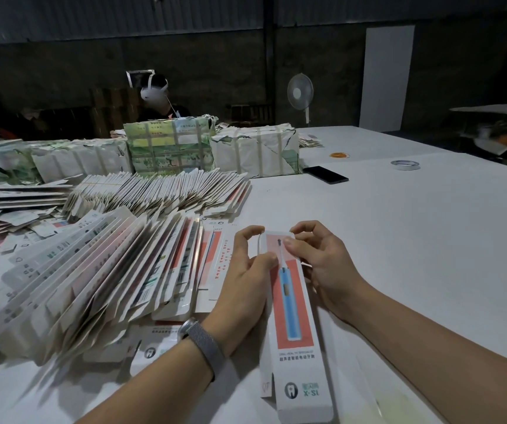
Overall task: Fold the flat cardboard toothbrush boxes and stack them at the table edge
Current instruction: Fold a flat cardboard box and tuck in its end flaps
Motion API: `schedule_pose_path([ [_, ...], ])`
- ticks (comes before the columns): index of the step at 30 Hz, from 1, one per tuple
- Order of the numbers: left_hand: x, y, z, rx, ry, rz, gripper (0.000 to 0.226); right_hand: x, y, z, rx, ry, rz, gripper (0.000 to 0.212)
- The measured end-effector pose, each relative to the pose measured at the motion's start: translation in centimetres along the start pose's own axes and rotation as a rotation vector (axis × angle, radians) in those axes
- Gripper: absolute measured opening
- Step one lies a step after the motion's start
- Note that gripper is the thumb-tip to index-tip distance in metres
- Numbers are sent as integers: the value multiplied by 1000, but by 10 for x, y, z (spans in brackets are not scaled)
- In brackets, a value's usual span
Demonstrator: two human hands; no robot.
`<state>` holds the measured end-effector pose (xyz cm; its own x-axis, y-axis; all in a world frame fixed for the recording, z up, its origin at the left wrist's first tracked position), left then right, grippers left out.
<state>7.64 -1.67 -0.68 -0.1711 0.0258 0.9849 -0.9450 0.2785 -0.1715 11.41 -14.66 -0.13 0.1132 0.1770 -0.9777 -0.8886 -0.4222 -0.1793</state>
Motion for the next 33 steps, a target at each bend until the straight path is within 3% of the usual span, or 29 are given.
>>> schedule_pose_path([
  [4, 0, -2, -1, 20, 40, 22, 29, -2, 0, 0, 50, 80, -6, 8],
  [9, 6, -2, 2, 29, 27, 77, 30, -16, -1, -7, 107, 388, -104, 14],
  [11, 6, -3, 1, 48, 33, 85, 36, -21, -2, -8, 58, 508, -109, 30],
  [15, 4, -5, -3, 101, 36, 124, 29, -12, -7, 5, -221, 636, 112, 92],
  [18, -1, -9, -5, 105, -16, 121, 32, -11, -7, 4, -261, 719, 206, 108],
  [22, -2, -11, 5, -18, -73, 125, 40, -33, -3, -8, -161, 872, 202, 92],
  [26, -6, -11, 0, 18, -7, 74, 33, -50, 21, -44, -134, 1070, 332, 59],
  [30, -15, -11, -7, 49, -32, 44, 26, -65, 62, -131, 67, 1349, 452, 27],
  [33, -14, -13, -6, 48, -38, 33, 26, -76, 100, -202, 225, 1534, 617, 31],
])
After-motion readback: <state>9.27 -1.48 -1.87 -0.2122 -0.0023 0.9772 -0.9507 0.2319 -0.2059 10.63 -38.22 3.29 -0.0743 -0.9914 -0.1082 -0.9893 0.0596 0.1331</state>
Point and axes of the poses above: each hand's wrist, its own y-axis away from the middle knuckle, its own z-axis out of the palm, x = y × z, the point moved 7 cm from there along -y, towards the middle knuckle, and after that the axes turned 15 degrees about -x, right-handed, at the moved point
